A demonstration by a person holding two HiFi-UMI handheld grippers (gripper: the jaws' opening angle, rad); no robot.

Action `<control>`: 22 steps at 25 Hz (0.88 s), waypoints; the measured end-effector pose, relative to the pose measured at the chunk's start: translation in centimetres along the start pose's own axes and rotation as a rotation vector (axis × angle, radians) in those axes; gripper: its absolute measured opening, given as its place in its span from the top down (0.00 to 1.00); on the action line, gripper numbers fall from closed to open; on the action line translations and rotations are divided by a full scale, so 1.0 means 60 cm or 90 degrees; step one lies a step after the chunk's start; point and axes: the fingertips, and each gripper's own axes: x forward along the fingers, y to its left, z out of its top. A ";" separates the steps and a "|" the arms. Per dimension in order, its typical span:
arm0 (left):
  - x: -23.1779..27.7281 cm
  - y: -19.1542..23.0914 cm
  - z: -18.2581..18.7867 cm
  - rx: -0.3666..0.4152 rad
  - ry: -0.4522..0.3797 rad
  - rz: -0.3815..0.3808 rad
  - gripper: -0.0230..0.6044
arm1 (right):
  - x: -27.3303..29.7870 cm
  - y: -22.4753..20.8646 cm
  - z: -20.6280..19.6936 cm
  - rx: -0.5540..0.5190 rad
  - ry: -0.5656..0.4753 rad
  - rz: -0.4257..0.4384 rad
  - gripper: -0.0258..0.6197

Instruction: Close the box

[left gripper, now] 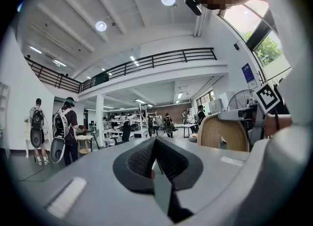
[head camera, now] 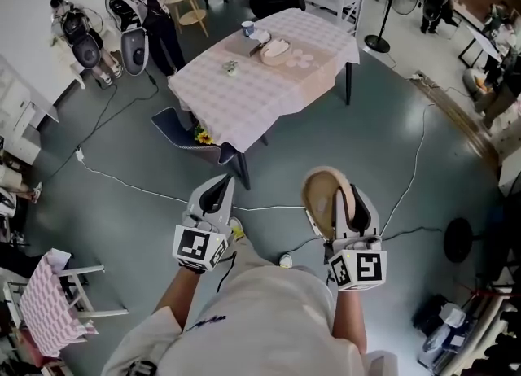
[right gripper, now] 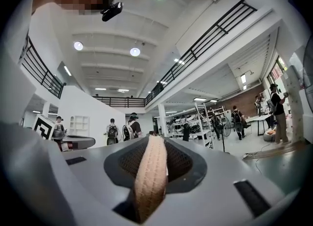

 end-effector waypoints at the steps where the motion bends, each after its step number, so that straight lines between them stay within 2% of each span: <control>1: 0.000 0.001 0.000 0.000 0.000 0.002 0.96 | 0.000 -0.001 -0.001 0.006 0.001 0.001 0.81; 8: -0.022 0.007 0.010 0.011 0.000 -0.004 0.96 | -0.007 0.024 -0.004 -0.013 0.025 -0.001 0.81; 13: 0.004 -0.017 -0.004 0.021 0.004 -0.007 0.96 | -0.004 -0.012 -0.020 -0.014 0.037 -0.003 0.81; 22: 0.019 -0.020 -0.016 0.030 0.021 -0.011 0.96 | -0.001 -0.028 -0.032 -0.013 0.050 -0.007 0.81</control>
